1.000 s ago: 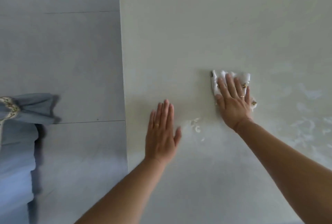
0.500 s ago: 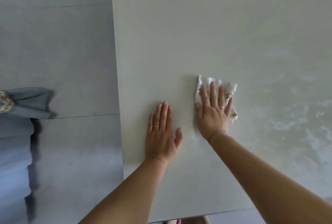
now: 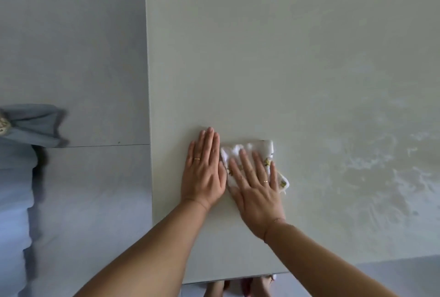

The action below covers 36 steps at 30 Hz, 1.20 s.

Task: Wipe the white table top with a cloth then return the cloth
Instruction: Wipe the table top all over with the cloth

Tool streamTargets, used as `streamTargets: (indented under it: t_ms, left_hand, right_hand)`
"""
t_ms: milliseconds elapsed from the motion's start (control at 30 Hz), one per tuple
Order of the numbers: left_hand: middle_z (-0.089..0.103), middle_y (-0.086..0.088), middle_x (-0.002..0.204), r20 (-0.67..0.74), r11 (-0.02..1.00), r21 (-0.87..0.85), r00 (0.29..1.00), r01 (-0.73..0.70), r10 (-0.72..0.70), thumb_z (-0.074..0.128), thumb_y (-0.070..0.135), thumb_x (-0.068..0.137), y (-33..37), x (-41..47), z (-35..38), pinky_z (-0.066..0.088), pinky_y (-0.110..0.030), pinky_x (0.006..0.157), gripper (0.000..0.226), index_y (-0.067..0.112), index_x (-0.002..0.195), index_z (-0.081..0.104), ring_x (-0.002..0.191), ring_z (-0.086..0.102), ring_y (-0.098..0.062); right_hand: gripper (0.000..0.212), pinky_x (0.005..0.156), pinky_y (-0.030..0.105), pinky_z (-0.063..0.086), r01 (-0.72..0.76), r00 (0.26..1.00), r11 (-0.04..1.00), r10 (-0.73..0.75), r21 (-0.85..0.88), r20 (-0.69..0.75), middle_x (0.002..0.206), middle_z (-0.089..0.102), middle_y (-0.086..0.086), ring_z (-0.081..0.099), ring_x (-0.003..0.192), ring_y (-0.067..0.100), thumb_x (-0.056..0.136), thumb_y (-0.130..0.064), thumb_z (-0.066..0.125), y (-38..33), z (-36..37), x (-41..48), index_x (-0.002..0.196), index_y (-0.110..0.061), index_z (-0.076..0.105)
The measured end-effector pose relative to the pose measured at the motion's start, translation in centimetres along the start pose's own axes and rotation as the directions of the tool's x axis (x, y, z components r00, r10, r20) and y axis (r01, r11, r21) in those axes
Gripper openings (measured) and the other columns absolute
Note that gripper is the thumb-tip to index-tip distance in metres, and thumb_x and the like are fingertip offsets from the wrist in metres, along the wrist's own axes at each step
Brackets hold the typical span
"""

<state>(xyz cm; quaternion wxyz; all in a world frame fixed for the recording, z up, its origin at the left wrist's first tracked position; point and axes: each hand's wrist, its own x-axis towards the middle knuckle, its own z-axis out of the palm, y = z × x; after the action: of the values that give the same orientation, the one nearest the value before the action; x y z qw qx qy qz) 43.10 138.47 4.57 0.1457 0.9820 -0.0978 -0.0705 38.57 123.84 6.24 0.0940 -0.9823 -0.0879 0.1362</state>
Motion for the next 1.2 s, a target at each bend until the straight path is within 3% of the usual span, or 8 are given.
streamTargets:
  t_ms: [133,333,500,567,767,900,1000,1200]
  left_hand:
    - [0.025,-0.016,0.155,-0.013,1.000,0.016,1.000,-0.011,0.011,0.035,0.022,0.088,0.1,-0.1,0.1,0.020,-0.047,0.117,0.062,0.000,0.146,0.029,0.145,0.021,-0.030]
    - [0.021,-0.012,0.157,0.012,0.994,0.107,1.000,0.014,-0.015,0.041,0.029,0.091,0.6,-0.2,0.1,0.013,-0.049,0.119,0.064,0.005,0.149,0.025,0.146,0.018,-0.029]
    - [0.015,-0.011,0.159,-0.054,0.979,0.138,0.988,0.151,-0.144,0.028,0.041,0.097,0.7,-3.4,0.0,-0.005,-0.047,0.118,0.061,0.013,0.151,0.022,0.147,0.010,-0.028]
    - [0.018,-0.011,0.159,-0.053,0.984,0.128,0.991,0.126,-0.120,0.027,0.043,0.098,1.4,-6.6,0.6,0.001,-0.048,0.119,0.060,0.014,0.151,0.024,0.147,0.012,-0.028]
    - [0.017,-0.009,0.159,0.001,0.988,0.139,0.997,0.071,-0.072,0.029,0.044,0.097,1.9,-10.1,2.4,0.012,-0.048,0.118,0.063,0.013,0.151,0.022,0.147,0.014,-0.028]
    - [0.016,-0.009,0.159,0.012,0.990,0.128,0.998,0.052,-0.054,0.030,0.037,0.095,1.8,-10.0,2.2,0.014,-0.050,0.118,0.061,0.013,0.151,0.022,0.147,0.012,-0.028]
    - [0.017,-0.008,0.159,-0.008,0.992,0.112,0.998,0.056,-0.056,0.031,0.033,0.096,1.8,-10.1,2.3,0.013,-0.049,0.118,0.059,0.013,0.150,0.024,0.147,0.012,-0.026]
    - [0.016,-0.007,0.159,-0.030,0.992,0.113,0.998,0.064,-0.061,0.029,0.036,0.096,1.9,-9.9,2.5,0.010,-0.047,0.119,0.059,0.014,0.151,0.024,0.147,0.011,-0.024]
  right_hand:
    - [0.054,0.116,0.045,0.004,0.214,0.976,0.973,-0.210,-0.087,0.053,0.158,0.010,-0.006,0.013,0.146,0.022,0.097,-0.043,0.021,5.7,-1.0,0.2,0.150,-0.030,0.015]
    - [0.057,0.115,0.044,-0.014,-0.353,0.934,0.926,0.358,0.131,-0.011,0.157,-0.011,-0.007,-0.010,0.146,0.019,0.098,-0.042,0.025,4.0,-0.6,0.1,0.149,-0.036,-0.001]
    - [0.057,0.115,0.048,0.006,0.227,0.972,0.973,-0.225,-0.028,0.063,0.158,0.009,-0.004,0.014,0.145,0.026,0.095,-0.042,0.030,1.3,1.4,-6.9,0.150,-0.031,0.016]
    - [0.056,0.114,0.047,0.010,0.277,0.960,0.955,-0.271,-0.106,0.066,0.157,0.013,-0.004,0.022,0.144,0.024,0.095,-0.042,0.028,5.2,0.8,-6.2,0.149,-0.030,0.018]
    - [0.058,0.116,0.045,-0.006,-0.308,0.950,0.947,0.311,0.094,-0.024,0.157,-0.004,-0.007,-0.002,0.146,0.020,0.093,-0.047,0.017,4.9,0.4,-5.2,0.148,-0.034,0.004]
    - [0.060,0.115,0.049,0.007,0.065,0.997,0.998,-0.066,0.017,0.032,0.157,0.015,-0.002,0.015,0.145,0.027,0.092,-0.040,0.036,-1.2,2.8,-11.4,0.149,-0.028,0.021]
    - [0.056,0.112,0.049,0.017,0.332,0.942,0.938,-0.324,-0.102,0.086,0.155,0.023,-0.002,0.027,0.141,0.026,0.093,-0.039,0.034,3.6,2.1,-11.2,0.147,-0.028,0.025]
    - [0.059,0.116,0.048,-0.004,-0.287,0.958,0.957,0.286,0.045,0.016,0.157,0.002,-0.003,0.005,0.146,0.024,0.093,-0.042,0.022,5.3,0.8,-10.3,0.149,-0.030,0.009]
